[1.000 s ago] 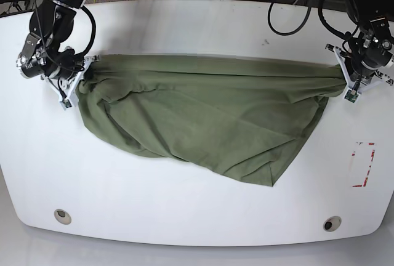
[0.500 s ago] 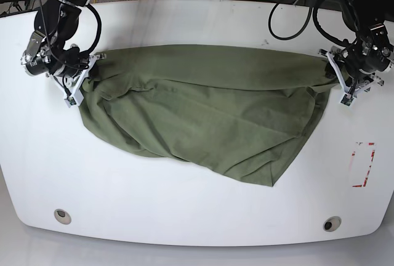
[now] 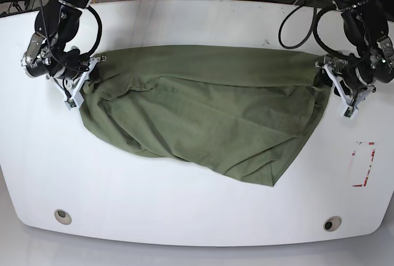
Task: Fold the T-shirt properly
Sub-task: 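Release the shirt with the left gripper and move it onto the shirt's side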
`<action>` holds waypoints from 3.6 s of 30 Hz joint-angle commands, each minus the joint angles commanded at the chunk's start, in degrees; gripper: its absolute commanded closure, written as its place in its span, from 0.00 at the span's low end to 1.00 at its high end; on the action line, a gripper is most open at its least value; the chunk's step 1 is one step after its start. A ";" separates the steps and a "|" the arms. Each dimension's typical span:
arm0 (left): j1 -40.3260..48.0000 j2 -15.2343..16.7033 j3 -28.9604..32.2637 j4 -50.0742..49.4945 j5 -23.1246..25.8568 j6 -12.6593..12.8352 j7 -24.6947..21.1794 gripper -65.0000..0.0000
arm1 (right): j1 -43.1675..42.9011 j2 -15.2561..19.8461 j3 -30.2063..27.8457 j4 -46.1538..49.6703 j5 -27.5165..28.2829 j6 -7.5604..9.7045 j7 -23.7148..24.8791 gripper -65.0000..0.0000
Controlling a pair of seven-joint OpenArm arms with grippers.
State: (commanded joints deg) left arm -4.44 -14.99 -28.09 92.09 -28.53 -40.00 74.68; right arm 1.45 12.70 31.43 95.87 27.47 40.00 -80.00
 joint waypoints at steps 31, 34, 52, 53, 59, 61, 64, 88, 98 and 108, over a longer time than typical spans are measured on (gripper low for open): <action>-19.34 0.35 4.66 -29.10 0.00 0.00 -7.21 0.43 | 0.70 -0.26 1.49 0.00 0.53 0.00 0.00 1.00; -19.34 0.35 5.80 -29.45 0.00 0.00 -7.65 0.43 | 0.70 -0.26 1.58 0.00 0.53 0.00 0.00 1.00; -20.31 4.75 9.23 -29.98 0.09 0.00 -8.09 0.43 | 0.79 -0.97 1.58 0.00 0.44 0.00 0.00 1.00; -20.40 4.75 9.23 -29.98 0.09 0.00 -8.09 0.43 | 0.79 -1.05 1.58 0.00 0.35 0.00 0.00 1.00; -20.48 4.75 9.05 -29.71 0.00 0.00 -8.00 0.43 | 0.79 -1.32 1.58 0.00 0.44 0.00 0.00 1.00; -20.57 4.66 9.05 -30.07 0.00 0.00 -8.35 0.46 | 0.79 -1.32 1.58 0.00 0.44 0.00 0.00 1.00; -20.57 4.57 9.05 -30.07 0.18 0.00 -8.44 0.59 | 0.79 -1.32 1.58 0.00 0.53 0.00 0.00 1.00; -21.27 4.40 8.18 -25.05 -0.09 0.00 -8.97 1.00 | 3.08 -1.23 1.58 0.00 0.00 0.00 0.00 1.00; -20.75 4.40 5.89 -13.71 -0.09 0.00 -4.48 1.00 | 3.16 -1.23 1.58 -0.18 0.00 0.00 0.00 1.00; -18.90 4.22 5.71 -8.18 0.18 0.00 -1.93 1.00 | 3.25 -0.88 1.58 -0.26 0.00 0.00 0.00 1.00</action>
State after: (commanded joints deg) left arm -23.34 -10.77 -22.37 83.91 -28.35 -40.00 72.75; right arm 4.70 11.82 33.01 95.60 27.47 40.00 -80.00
